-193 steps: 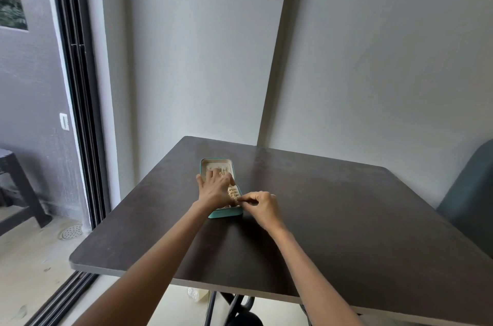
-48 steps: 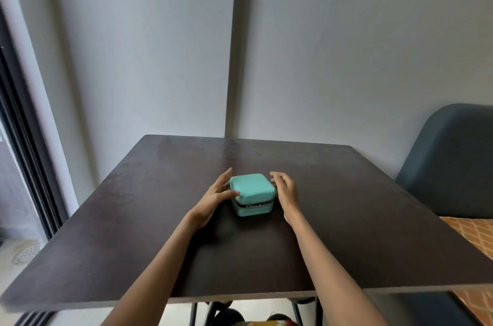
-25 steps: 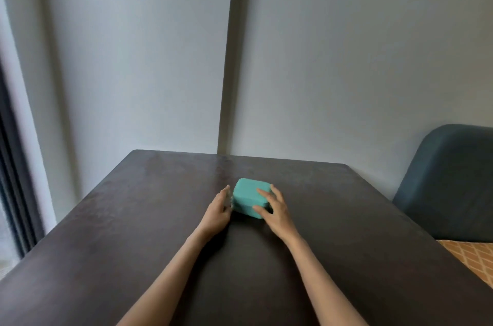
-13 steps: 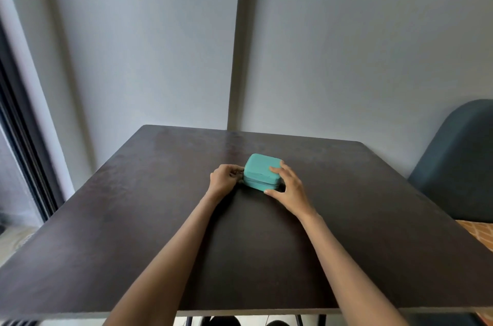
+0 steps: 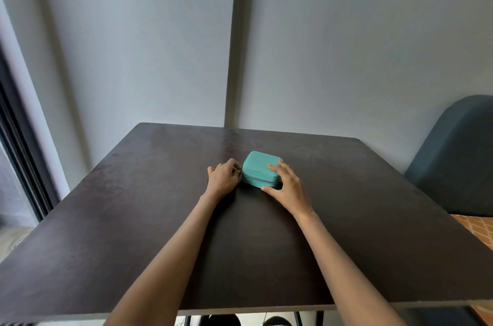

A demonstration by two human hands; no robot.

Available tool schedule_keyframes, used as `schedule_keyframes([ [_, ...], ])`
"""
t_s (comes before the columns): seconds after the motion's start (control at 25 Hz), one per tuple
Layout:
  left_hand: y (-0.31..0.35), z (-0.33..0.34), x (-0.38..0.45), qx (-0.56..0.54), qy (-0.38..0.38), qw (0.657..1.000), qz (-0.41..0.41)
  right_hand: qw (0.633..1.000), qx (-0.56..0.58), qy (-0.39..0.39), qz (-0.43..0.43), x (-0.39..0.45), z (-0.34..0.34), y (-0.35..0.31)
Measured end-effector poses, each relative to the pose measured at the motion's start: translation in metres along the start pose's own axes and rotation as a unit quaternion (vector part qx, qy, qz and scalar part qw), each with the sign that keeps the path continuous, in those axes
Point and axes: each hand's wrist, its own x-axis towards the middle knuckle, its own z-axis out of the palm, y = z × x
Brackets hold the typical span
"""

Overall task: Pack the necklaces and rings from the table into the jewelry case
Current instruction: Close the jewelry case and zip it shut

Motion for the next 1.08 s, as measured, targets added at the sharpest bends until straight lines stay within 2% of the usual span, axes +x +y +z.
schedule_keyframes([
  [0.2, 0.000, -0.005, -0.013, -0.098, 0.035, 0.994, -0.032, 0.998, -0.054, 0.038, 0.018, 0.003, 0.007, -0.008],
  [0.4, 0.023, 0.010, -0.031, -0.097, 0.024, 0.995, -0.027, 0.995, -0.080, 0.061, 0.020, 0.007, 0.016, -0.014],
  [0.52, 0.041, 0.025, -0.044, -0.084, 0.047, 0.994, -0.060, 0.993, -0.111, 0.037, 0.021, 0.005, 0.016, -0.018],
  [0.64, 0.043, 0.024, -0.046, -0.090, 0.073, 0.990, -0.080, 0.972, -0.216, 0.085, -0.040, 0.003, 0.017, -0.023],
  [0.72, 0.042, 0.020, -0.046, -0.098, 0.071, 0.990, -0.076, 0.959, -0.247, 0.108, -0.091, 0.001, 0.014, -0.027],
  [0.84, 0.041, 0.019, -0.045, -0.097, 0.050, 0.992, -0.063, 0.958, -0.231, 0.094, -0.144, -0.004, 0.012, -0.031],
  [0.96, 0.038, 0.018, -0.046, -0.114, 0.042, 0.992, -0.046, 0.974, -0.168, 0.085, -0.126, -0.005, 0.010, -0.035],
  [1.08, 0.039, 0.021, -0.049, -0.130, 0.070, 0.989, -0.011, 0.983, -0.126, 0.079, -0.105, -0.008, 0.013, -0.029],
])
